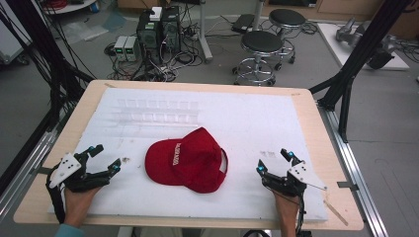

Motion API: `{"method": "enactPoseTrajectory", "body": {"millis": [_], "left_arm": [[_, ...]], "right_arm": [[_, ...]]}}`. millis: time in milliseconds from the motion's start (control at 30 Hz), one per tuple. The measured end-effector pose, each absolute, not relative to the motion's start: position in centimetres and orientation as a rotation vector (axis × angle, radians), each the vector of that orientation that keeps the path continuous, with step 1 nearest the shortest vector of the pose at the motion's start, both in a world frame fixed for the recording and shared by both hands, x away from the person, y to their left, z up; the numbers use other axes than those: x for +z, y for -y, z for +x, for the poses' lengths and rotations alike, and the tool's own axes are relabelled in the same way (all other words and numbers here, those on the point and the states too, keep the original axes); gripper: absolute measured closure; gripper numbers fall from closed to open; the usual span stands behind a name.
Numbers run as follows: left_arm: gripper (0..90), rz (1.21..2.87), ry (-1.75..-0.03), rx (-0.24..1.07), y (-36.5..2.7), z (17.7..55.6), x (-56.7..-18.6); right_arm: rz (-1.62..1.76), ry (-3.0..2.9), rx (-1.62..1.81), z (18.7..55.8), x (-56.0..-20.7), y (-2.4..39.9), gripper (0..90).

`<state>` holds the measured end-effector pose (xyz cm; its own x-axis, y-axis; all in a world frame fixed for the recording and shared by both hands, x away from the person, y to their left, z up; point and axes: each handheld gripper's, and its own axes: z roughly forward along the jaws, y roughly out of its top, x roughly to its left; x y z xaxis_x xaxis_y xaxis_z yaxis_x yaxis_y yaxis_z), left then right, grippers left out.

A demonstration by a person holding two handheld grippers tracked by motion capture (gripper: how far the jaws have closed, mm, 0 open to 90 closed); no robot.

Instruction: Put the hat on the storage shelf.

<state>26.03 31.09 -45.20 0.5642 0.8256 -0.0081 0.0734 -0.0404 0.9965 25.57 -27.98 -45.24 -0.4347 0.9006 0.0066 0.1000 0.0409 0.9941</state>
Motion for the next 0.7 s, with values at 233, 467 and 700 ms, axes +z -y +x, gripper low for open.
{"method": "enactPoseTrajectory", "body": {"millis": [233,467,700], "left_arm": [[15.6,1.547,-0.777,0.735,-30.8,26.1,-45.1],[15.6,1.6,-0.768,0.718,-30.5,26.4,-45.0],[14.9,1.634,-0.72,0.652,-29.5,26.9,-44.1]], "right_arm": [[1.036,-1.634,1.465,25.6,-45.2,28.0,9.8],[1.039,-1.637,1.469,25.7,-45.2,28.0,9.9],[1.045,-1.646,1.465,25.8,-45.2,28.0,9.9]]}}
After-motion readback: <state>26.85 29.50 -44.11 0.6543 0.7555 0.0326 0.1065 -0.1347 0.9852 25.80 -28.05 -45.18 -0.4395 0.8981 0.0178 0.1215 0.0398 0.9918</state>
